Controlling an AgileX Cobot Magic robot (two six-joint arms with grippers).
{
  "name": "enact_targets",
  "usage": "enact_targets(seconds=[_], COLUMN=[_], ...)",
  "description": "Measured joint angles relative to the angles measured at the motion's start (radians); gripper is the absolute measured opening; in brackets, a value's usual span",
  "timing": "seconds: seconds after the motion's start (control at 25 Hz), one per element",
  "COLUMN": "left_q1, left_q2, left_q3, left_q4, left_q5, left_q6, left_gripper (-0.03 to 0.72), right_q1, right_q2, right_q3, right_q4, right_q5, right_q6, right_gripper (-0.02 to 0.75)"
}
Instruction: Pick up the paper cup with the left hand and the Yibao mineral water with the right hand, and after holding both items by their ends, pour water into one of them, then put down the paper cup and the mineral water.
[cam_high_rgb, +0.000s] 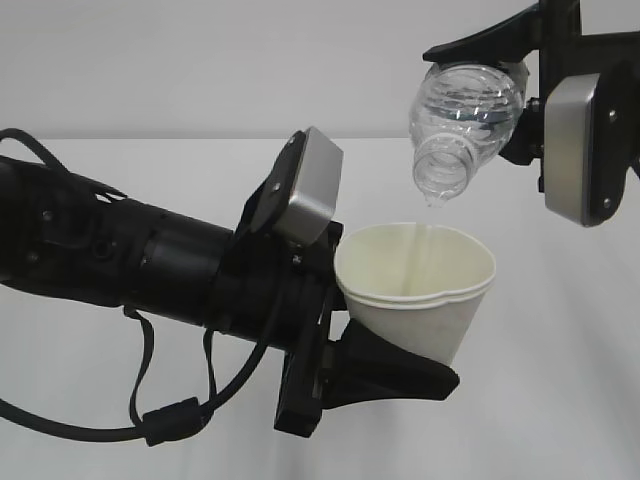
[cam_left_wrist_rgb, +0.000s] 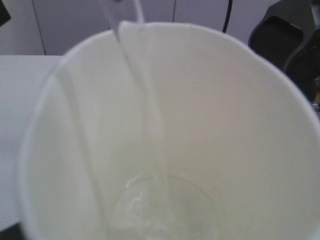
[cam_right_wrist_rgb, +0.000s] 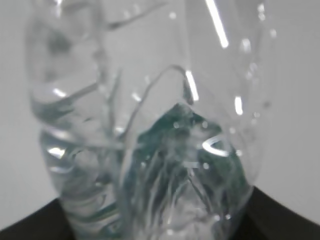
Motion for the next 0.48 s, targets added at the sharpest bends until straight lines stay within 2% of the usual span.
enact_targets(seconds=[0.48], left_q1=[0.0], left_q2=[0.0], left_q3=[0.0], left_q4=[0.0], left_q5=[0.0], left_q6=[0.0], left_gripper=[0.43], right_q1=[0.0], right_q2=[0.0], right_q3=[0.0], right_q4=[0.0], right_q5=[0.0], right_q6=[-0.022], right_gripper=[0.424])
